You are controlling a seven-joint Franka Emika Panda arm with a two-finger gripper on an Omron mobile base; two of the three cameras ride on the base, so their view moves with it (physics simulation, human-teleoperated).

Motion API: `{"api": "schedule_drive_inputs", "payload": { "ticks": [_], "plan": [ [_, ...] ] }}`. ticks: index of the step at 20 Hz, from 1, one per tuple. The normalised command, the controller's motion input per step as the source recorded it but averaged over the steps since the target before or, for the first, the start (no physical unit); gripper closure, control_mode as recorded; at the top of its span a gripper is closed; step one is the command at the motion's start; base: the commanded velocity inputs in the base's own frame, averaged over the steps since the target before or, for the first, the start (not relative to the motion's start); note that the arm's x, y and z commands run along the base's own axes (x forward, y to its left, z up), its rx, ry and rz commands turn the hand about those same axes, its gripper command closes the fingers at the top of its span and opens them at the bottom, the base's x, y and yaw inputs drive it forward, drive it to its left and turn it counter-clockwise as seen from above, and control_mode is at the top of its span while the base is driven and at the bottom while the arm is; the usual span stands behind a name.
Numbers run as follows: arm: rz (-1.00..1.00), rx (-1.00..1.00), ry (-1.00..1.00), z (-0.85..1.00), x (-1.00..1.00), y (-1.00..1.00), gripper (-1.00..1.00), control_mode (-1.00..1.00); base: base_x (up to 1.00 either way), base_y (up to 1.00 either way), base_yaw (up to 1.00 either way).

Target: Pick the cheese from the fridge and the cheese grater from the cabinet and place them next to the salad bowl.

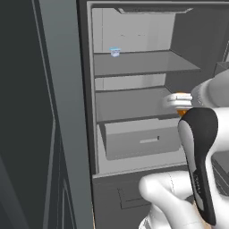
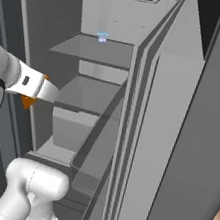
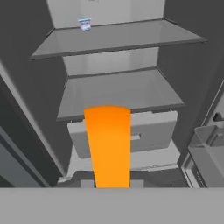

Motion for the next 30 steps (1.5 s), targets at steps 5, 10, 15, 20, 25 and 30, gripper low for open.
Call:
{"api": "schedule_drive_inputs", "payload": {
  "ticks": [5, 10, 15, 20, 25, 30],
  "plan": [
    [0.03, 0.0, 0.0, 0.11, -0.32, 0.0, 1.0, -1.0, 0.0, 0.0, 0.0],
    [0.0, 0.0, 0.0, 0.0, 0.0, 0.0, 1.0, -1.0, 0.0, 0.0, 0.0],
    [0.0, 0.0, 0.0, 0.0, 0.0, 0.0, 1.0, -1.0, 0.0, 0.0, 0.0],
    [0.0, 0.0, 0.0, 0.0, 0.0, 0.0, 1.0, -1.0, 0.0, 0.0, 0.0],
    [0.0, 0.0, 0.0, 0.0, 0.0, 0.0, 1.0, 1.0, -0.32, 0.0, -0.01],
    [0.0, 0.0, 0.0, 0.0, 0.0, 0.0, 1.0, 1.0, -1.0, 0.0, -0.03]
  ]
}}
